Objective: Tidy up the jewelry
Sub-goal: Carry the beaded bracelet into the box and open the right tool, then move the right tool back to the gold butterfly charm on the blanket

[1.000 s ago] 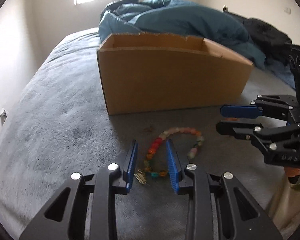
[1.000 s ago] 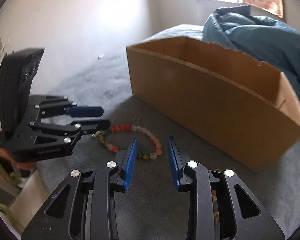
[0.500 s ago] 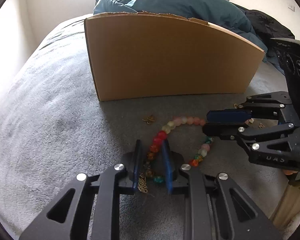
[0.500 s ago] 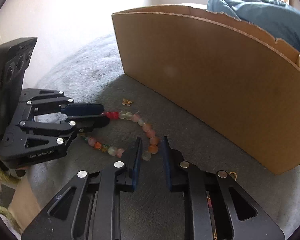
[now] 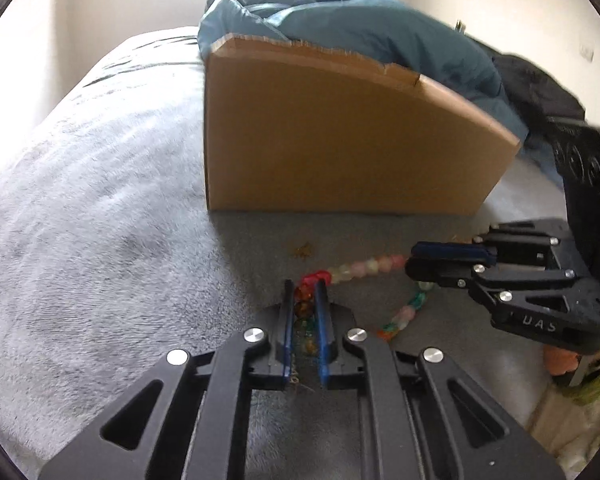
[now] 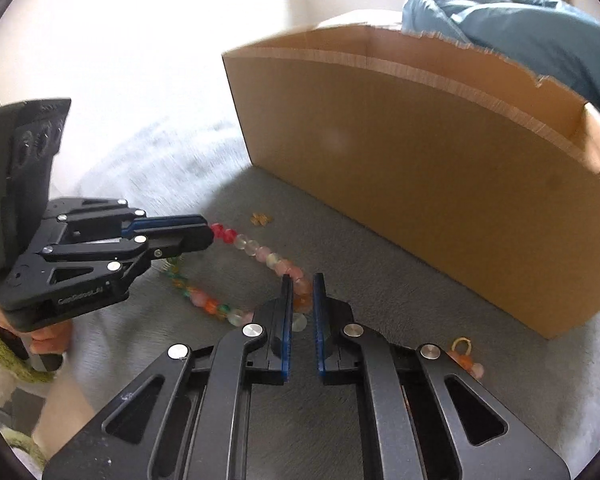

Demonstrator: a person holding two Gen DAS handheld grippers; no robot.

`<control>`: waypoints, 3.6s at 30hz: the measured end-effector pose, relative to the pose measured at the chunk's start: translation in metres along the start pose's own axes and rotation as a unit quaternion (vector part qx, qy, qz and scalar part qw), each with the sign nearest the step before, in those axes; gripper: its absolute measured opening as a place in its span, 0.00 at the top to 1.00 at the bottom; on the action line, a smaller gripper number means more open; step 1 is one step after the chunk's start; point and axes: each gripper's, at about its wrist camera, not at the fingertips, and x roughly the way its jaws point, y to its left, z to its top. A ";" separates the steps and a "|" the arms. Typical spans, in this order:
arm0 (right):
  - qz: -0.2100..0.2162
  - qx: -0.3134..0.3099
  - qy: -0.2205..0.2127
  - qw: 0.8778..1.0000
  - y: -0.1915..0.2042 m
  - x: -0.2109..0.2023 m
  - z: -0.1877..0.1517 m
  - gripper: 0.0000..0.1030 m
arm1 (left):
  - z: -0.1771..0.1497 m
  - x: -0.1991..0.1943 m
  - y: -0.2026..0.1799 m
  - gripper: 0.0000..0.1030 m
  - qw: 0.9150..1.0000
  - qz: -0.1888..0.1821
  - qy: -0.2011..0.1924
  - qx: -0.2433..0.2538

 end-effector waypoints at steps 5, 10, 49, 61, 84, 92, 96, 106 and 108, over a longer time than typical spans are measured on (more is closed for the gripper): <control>-0.006 0.001 -0.030 1.000 0.011 -0.037 0.000 0.93 | 0.004 -0.036 -0.010 0.92 1.000 -0.006 -0.029 -0.004; -0.015 -0.003 -0.062 0.998 0.019 -0.079 0.001 0.93 | 0.007 -0.072 -0.025 0.92 0.998 -0.010 -0.060 -0.004; 0.077 0.160 0.100 0.979 -0.113 0.045 0.145 0.93 | 0.191 0.063 -0.014 0.91 0.990 0.112 0.059 0.057; 0.080 0.190 0.139 0.969 -0.122 0.073 0.150 0.83 | 0.191 0.081 -0.010 0.84 0.984 0.142 0.077 0.069; 0.023 0.005 -0.112 0.993 -0.038 -0.156 0.017 0.68 | 0.043 -0.119 -0.036 0.77 0.994 0.051 -0.091 0.016; 0.078 -0.047 -0.085 0.992 -0.001 -0.112 0.007 0.65 | -0.014 -0.087 -0.029 0.77 0.999 0.020 -0.042 0.018; 0.089 -0.082 -0.064 0.991 0.012 -0.082 0.011 0.65 | -0.023 -0.054 -0.027 0.77 0.998 0.021 -0.015 0.051; 0.091 -0.141 -0.014 0.986 0.024 -0.006 0.023 0.67 | -0.033 -0.006 -0.009 0.77 0.997 0.043 0.018 0.064; 0.093 -0.138 -0.009 0.986 0.022 0.002 0.024 0.67 | -0.032 -0.004 -0.011 0.77 0.996 0.047 0.020 0.071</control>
